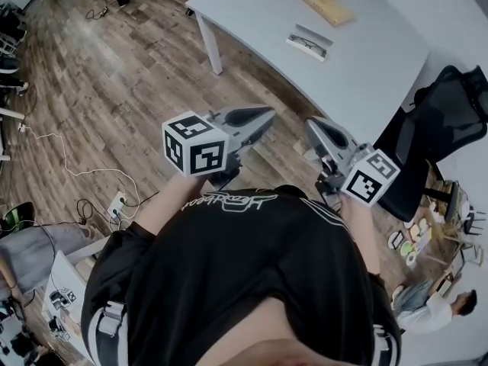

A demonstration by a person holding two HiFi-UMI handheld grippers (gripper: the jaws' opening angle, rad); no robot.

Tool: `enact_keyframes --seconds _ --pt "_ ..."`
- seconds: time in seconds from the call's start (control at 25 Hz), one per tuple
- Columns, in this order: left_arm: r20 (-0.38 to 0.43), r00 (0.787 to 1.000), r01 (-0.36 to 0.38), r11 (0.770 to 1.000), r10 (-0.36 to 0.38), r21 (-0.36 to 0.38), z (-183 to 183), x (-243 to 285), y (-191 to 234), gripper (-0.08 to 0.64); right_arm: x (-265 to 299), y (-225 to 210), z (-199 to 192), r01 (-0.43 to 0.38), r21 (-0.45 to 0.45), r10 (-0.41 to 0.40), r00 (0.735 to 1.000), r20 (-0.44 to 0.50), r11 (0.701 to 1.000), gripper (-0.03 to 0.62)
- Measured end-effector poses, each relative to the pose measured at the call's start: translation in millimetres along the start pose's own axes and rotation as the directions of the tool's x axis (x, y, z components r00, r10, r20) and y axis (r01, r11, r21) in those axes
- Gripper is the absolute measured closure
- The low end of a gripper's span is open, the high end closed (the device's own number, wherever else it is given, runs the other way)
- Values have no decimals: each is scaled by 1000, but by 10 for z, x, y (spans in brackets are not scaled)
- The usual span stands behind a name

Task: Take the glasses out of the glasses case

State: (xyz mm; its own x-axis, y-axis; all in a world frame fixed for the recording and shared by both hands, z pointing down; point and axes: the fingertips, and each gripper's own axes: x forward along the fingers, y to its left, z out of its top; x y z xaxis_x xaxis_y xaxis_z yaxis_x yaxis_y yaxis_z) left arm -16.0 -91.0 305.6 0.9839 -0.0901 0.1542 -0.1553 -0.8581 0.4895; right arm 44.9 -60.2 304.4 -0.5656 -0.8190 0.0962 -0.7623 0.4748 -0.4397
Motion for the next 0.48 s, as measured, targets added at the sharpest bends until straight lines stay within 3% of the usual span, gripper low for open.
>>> enact_keyframes --seconds 0.24,0.48 --pt "-1 1000 -28 1000 28 -1 79 161 210 554 95 -285 165 -7 3 7 999 33 1000 583" --pt "1 998 -60 998 60 -21 221 472 541 554 283 -777 225 -32 35 32 999 2 999 583"
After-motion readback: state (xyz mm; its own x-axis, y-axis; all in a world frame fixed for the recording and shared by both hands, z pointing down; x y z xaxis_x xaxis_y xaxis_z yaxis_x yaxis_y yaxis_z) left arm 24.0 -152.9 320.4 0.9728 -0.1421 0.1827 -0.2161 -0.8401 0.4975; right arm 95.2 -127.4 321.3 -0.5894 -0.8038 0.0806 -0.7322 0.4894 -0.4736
